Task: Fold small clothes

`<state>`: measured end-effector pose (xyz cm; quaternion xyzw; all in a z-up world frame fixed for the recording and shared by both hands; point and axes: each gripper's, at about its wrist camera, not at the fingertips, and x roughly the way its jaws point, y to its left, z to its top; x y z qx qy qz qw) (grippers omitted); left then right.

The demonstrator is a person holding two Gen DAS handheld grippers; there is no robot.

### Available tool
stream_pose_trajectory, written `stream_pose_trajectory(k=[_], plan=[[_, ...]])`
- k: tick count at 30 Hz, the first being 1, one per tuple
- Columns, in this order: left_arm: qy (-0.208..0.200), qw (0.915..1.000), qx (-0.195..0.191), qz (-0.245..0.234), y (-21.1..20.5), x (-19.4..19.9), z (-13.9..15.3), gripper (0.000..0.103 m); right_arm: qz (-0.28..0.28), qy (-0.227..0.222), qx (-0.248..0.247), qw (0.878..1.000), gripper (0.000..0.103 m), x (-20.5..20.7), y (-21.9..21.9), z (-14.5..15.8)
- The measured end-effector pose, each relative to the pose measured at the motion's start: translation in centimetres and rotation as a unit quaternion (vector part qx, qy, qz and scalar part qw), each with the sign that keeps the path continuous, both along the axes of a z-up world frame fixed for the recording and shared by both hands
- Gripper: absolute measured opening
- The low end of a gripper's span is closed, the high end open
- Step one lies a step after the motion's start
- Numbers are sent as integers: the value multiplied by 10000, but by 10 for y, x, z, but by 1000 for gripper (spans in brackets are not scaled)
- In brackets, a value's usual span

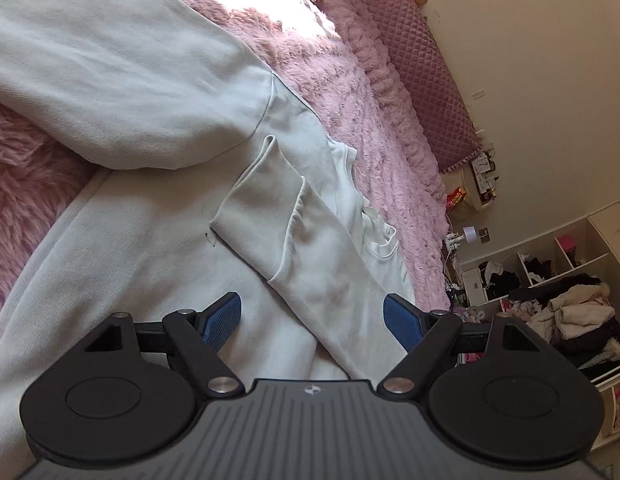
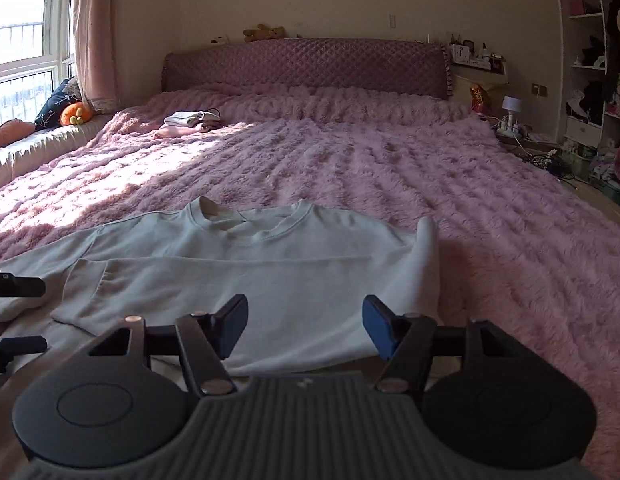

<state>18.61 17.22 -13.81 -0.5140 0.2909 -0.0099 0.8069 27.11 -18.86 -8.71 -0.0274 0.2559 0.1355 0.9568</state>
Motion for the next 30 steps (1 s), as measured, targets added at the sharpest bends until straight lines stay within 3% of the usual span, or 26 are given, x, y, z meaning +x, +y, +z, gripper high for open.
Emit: stream_pose_trajectory(k=[6, 9, 13, 17, 18, 19, 20, 21, 24, 30], plan=[[-55, 9981, -13, 617, 0, 16, -16, 92, -525, 160, -280, 9981, 60, -1, -54, -18], [-64, 9974, -43, 720, 3, 29, -21, 92, -731, -121, -1166, 9904, 60, -6, -48, -32], [-218, 9954, -234, 903, 8, 42, -25, 92, -303, -459, -2352, 9704, 60, -8, -26, -55], [-296, 9948, -342, 918, 12, 53, -24, 90, -58, -733, -3059, 9492, 60, -2, -9, -74], [-406, 9949, -340, 857, 11, 55, -22, 84, -90, -801, -3135, 9461, 60, 1, -8, -76], [-495, 9952, -311, 789, 10, 56, -21, 58, -155, -871, -3213, 9428, 60, 5, -6, -78], [-519, 9956, -249, 735, 10, 57, -19, 24, -220, -890, -3237, 9417, 60, 8, -5, -78], [-495, 9962, -119, 703, 8, 58, -16, 11, -272, -879, -3248, 9413, 55, 11, -5, -78], [-726, 9944, 101, 767, 6, 52, -6, 7, -446, -701, -3226, 9429, 0, 24, -5, -74], [-1375, 9806, 732, 1188, 8, 15, 21, 7, -528, -842, -3076, 9463, 0, 16, -9, -60]])
